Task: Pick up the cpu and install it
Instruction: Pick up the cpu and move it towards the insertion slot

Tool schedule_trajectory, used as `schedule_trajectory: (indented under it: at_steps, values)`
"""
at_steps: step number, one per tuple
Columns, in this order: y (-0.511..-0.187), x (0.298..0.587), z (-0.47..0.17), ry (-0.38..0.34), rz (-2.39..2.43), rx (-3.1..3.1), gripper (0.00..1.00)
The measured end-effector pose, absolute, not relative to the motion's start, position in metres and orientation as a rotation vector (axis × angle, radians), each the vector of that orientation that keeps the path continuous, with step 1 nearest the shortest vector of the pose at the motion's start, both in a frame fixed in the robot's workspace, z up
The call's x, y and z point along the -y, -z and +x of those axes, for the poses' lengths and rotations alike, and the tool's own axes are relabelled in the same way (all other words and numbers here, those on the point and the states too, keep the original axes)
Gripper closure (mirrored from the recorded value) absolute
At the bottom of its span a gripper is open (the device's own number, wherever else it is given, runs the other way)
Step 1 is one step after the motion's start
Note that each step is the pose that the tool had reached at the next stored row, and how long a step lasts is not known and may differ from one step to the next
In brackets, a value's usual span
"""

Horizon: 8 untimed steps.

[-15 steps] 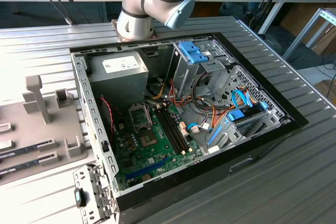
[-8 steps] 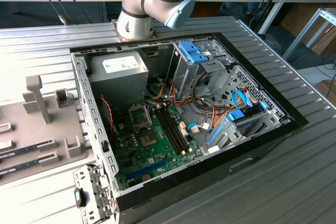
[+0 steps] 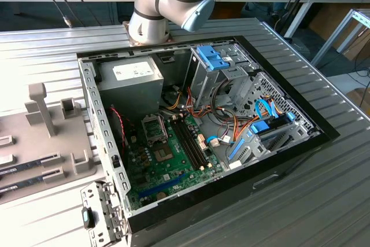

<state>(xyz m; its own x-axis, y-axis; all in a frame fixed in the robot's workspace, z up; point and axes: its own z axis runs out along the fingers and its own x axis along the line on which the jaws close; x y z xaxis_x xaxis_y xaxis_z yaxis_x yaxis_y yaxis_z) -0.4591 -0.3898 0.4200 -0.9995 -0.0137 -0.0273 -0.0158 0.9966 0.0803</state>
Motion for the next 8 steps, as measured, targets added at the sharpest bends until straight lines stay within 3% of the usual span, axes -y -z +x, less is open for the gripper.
schedule_trajectory:
  at_steps: [8]
  values:
    - [-0.4196,0.3929,-0.4556,-0.119,-0.023,-3.113,0.53]
